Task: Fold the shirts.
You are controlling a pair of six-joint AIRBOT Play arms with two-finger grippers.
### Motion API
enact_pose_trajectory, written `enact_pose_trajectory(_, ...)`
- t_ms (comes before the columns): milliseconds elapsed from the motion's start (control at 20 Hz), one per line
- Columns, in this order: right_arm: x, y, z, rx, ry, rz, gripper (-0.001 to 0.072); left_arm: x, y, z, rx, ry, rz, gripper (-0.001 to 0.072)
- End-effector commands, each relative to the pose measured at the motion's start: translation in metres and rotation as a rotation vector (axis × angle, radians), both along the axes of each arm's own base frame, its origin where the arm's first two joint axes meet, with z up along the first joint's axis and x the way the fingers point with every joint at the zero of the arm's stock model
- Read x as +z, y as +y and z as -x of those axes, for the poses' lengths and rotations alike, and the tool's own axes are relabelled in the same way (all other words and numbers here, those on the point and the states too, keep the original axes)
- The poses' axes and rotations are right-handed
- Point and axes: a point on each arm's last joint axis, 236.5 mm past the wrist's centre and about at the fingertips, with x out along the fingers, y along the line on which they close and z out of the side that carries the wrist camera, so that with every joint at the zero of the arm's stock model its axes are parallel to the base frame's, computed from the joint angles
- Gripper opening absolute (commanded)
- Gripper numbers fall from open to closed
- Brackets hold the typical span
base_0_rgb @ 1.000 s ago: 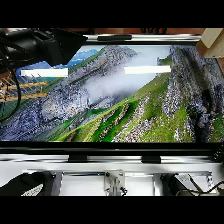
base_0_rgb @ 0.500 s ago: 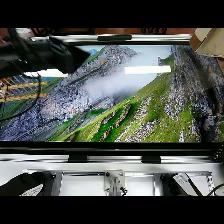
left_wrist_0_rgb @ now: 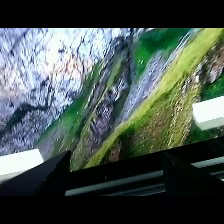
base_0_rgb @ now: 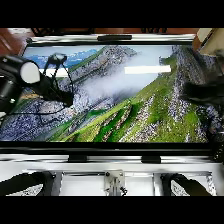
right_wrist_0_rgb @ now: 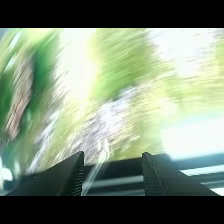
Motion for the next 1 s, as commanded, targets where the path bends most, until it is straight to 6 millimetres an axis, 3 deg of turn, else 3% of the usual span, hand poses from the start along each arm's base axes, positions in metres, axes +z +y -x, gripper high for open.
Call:
enact_pose_trajectory(0, -0.057, 0.06, 0.021, 0.194, 0.19, 0.06, 0.0499, -0.04, 0.013, 0.018, 0.104, 0.072, -0.057, 0.0686)
enact_pose_trajectory(200, -0.065, 0.07, 0.026, 0.249, 0.229, 0.071, 0.0498, -0.052, 0.002, 0.021, 0.071, 0.017, -0.027, 0.0685)
enact_pose_trajectory(350, -0.065, 0.07, 0.026, 0.249, 0.228, 0.075, 0.0499, -0.051, -0.002, 0.013, 0.066, -0.014, -0.01, 0.0684)
enact_pose_trajectory(950, -0.065, 0.07, 0.026, 0.249, 0.228, 0.075, 0.0499, -0.051, -0.002, 0.012, 0.02, -0.019, -0.018, 0.0682)
